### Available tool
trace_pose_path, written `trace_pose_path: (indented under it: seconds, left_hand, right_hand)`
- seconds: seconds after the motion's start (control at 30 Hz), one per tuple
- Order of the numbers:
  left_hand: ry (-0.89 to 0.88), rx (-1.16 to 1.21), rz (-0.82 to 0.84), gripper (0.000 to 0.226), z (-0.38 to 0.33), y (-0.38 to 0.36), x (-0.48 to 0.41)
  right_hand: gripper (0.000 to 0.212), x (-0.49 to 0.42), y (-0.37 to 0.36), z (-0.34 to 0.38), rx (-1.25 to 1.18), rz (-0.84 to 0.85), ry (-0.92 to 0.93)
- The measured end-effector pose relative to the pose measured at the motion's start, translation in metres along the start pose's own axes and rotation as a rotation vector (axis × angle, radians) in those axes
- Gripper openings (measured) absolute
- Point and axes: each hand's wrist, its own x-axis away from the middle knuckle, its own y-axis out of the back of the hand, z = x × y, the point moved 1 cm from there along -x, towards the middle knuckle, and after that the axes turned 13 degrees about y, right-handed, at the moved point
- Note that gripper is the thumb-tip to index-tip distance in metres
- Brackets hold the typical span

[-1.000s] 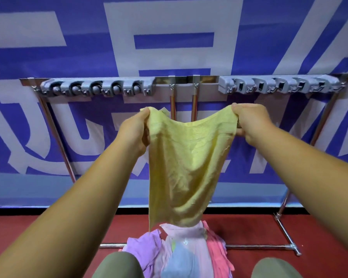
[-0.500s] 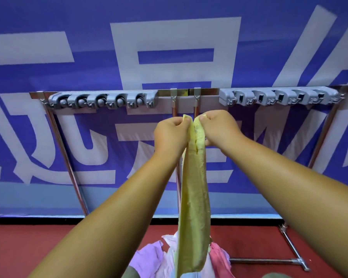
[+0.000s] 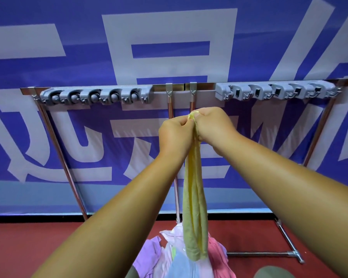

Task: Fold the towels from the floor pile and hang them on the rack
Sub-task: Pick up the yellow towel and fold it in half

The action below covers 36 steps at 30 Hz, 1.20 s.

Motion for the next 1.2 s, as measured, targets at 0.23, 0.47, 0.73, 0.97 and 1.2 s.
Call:
trace_pose_path:
  seconds: [0.23, 0.47, 0.73, 0.97, 1.2]
  left_hand:
    - [0.068, 0.061, 0.137, 0.04, 0.0, 0.004, -0.006]
    - [0.145, 0.179, 0.015, 0.024, 0.008, 0.013, -0.021]
    - [0.274, 0.307, 0.118, 0.067, 0.007, 0.043, -0.034]
    - [0.137, -0.083, 0.399, 0.032, 0.011, 0.069, -0.033]
    - [0.172, -0.184, 0.583, 0.03, 0.024, 0.085, -0.028]
  right_hand:
    - [0.037, 0.007, 0.003, -0.001, -0.147, 0.065, 0.024]
    - [0.04, 0.007, -0.001, -0.01, -0.333, 0.187, 0.042]
    - [0.022, 0.01, 0.008, -0.011, -0.354, 0.237, 0.105]
    - [0.036, 0.01, 0.006, 0.005, -0.196, 0.19, 0.119]
    - [0.037, 0.0, 0.024, 0.013, -0.032, 0.09, 0.15]
